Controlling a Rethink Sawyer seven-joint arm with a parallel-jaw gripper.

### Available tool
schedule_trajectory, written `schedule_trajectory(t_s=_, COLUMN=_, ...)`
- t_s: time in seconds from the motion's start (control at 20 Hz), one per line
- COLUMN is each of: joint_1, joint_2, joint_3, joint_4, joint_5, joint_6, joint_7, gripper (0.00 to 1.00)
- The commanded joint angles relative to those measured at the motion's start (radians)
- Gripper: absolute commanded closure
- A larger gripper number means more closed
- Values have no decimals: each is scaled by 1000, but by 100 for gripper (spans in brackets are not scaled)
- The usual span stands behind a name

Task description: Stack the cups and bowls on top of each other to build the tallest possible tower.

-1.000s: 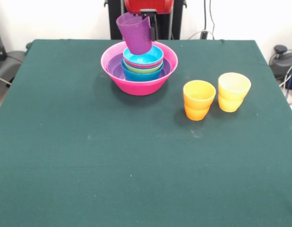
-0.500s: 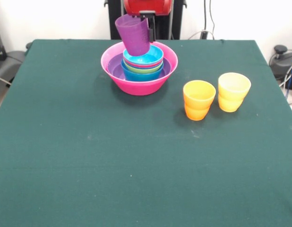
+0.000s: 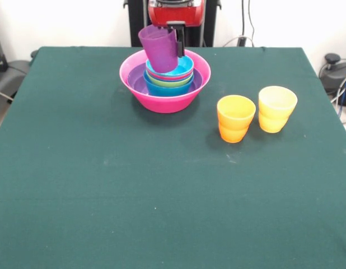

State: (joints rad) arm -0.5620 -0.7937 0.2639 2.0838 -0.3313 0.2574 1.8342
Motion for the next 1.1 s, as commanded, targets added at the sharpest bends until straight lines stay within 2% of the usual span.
schedule_trajectory(t_s=0.05, joint_1=54, joint_2=107, joint_3=-32, joint_4=-26, joint_5=-71, joint_6=-96, joint_7=92, gripper=100)
schedule_trajectory(t_s=0.3, joint_1=57, joint_2=125, joint_3=-44, joint_4=-20, joint_5=-72, joint_6=-126, joint_7=90, gripper=100)
schedule_trajectory(t_s=1.1, joint_1=56, joint_2=115, joint_3=-38, joint_4=-13, joint_5=-54, joint_6=-114, joint_7=73, gripper=100)
